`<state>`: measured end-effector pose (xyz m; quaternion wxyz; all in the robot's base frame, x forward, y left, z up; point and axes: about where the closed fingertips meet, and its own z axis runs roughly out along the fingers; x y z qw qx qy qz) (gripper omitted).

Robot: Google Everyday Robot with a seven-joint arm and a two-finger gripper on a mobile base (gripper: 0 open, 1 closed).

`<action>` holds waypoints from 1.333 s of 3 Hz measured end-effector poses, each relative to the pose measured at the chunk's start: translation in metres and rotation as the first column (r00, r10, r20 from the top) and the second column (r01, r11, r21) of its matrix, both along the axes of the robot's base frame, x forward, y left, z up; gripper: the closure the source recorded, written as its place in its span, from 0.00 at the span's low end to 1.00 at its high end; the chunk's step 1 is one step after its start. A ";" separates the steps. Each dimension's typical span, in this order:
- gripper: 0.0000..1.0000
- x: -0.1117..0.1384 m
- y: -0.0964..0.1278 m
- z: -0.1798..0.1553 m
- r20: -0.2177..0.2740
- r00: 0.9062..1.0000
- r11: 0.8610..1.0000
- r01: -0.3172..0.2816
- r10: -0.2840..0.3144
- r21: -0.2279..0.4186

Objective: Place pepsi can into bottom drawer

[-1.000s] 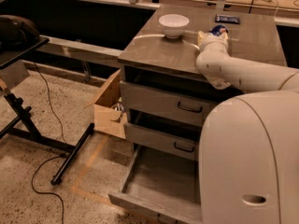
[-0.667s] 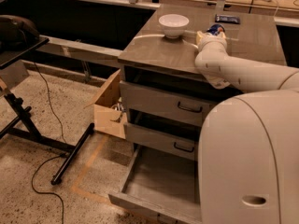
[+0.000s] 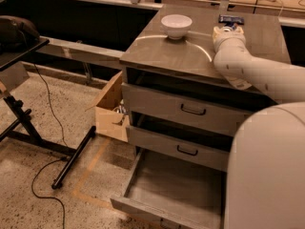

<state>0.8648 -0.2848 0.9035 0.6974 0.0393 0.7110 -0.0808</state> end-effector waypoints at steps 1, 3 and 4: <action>1.00 -0.040 -0.017 0.013 -0.017 0.997 0.997 -0.082 0.082 0.014; 1.00 -0.104 -0.020 0.006 -0.105 0.968 0.974 -0.227 0.228 0.014; 1.00 -0.104 -0.020 0.006 -0.105 0.968 0.974 -0.228 0.228 0.014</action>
Offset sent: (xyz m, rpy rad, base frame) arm -0.2093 -0.0566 0.0174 -0.0187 0.1354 0.3695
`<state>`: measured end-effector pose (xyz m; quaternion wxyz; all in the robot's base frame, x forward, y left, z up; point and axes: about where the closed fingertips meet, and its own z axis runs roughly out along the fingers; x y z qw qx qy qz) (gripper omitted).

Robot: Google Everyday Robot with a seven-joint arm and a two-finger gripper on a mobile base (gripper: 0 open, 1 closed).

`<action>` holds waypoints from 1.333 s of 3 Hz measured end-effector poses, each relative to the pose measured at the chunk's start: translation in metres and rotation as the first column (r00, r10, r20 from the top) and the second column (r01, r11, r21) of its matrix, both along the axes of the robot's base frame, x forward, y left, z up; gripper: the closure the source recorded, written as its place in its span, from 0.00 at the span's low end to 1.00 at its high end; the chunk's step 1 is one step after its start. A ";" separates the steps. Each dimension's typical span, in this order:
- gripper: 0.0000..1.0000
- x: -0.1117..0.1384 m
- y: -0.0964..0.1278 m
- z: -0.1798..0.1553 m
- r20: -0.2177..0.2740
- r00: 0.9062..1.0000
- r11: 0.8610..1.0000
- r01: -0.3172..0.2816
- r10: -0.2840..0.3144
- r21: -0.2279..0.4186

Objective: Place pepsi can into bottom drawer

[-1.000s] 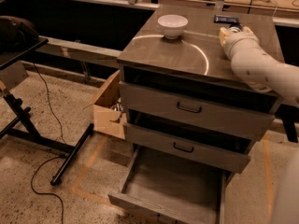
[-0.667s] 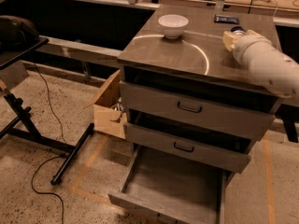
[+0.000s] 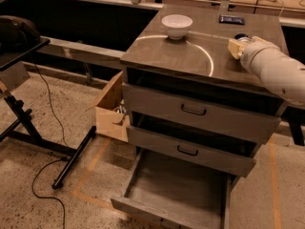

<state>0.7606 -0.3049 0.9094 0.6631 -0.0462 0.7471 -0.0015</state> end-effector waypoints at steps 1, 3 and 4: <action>1.00 -0.012 0.002 0.003 -0.008 0.999 0.999 -0.035 0.035 0.007; 1.00 -0.053 -0.079 -0.033 -0.080 0.988 0.982 -0.140 0.131 -0.123; 1.00 -0.080 -0.082 -0.032 -0.099 0.980 0.969 -0.189 0.175 -0.157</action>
Offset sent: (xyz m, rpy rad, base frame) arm -0.1742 0.0102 0.0263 0.0511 -0.0110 0.4507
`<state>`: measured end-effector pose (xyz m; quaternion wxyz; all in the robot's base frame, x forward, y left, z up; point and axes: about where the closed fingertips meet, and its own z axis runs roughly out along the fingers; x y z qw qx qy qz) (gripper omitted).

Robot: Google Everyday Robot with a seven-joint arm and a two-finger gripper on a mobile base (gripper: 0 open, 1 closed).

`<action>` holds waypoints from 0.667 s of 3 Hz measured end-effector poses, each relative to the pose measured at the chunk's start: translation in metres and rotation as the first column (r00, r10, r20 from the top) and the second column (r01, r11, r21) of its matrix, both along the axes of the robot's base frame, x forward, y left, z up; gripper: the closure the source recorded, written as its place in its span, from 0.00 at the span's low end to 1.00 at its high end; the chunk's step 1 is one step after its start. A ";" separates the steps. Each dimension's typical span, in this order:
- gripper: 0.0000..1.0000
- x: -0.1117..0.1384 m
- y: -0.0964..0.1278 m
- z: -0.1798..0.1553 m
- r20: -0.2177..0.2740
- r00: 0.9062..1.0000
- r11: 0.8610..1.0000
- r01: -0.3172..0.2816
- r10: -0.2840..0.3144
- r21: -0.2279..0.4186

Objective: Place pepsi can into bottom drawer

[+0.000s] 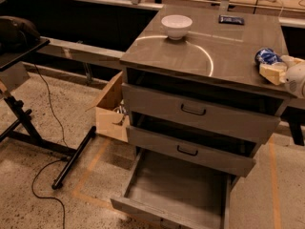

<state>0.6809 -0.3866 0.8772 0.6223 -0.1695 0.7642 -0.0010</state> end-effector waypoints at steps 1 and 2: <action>1.00 0.000 0.000 0.000 0.000 1.000 1.000 0.000 0.000 -0.001; 1.00 -0.010 0.010 0.014 0.009 0.997 0.995 -0.078 0.077 0.070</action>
Offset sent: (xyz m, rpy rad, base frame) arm -0.0270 0.0212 0.0364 0.1644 -0.0114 0.1816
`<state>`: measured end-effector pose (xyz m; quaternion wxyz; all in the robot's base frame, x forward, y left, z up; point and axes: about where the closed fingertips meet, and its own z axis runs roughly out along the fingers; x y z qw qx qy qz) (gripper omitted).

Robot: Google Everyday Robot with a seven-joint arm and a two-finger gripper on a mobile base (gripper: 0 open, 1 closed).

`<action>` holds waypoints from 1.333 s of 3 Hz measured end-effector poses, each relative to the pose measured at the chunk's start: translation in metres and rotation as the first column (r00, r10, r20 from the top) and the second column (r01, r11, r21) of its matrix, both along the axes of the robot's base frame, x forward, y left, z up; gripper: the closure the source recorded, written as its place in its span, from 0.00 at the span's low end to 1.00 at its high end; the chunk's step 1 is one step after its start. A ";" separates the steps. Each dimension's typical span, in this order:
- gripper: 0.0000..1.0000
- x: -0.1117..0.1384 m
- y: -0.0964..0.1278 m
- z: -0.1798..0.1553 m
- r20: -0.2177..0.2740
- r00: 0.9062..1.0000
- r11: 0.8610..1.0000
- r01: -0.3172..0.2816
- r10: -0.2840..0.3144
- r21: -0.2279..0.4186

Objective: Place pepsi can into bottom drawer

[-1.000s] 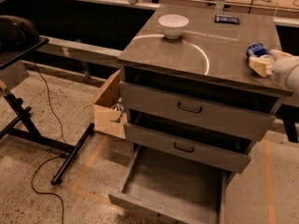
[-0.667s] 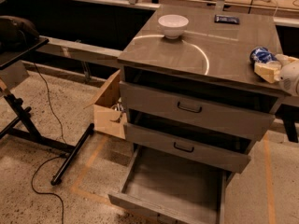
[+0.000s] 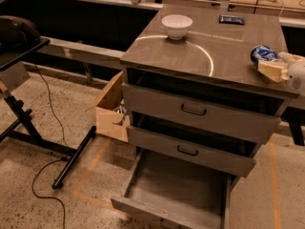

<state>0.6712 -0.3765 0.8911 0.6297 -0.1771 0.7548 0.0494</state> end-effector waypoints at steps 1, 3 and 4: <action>1.00 -0.033 0.003 0.028 0.017 0.994 0.989 -0.105 0.104 0.102; 1.00 -0.119 0.033 0.032 -0.007 0.922 0.909 -0.381 0.388 0.169; 1.00 -0.132 0.050 0.024 -0.042 0.887 0.878 -0.448 0.461 0.170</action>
Offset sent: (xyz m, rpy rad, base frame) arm -0.1805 0.0505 0.0309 0.1649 0.1163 0.5930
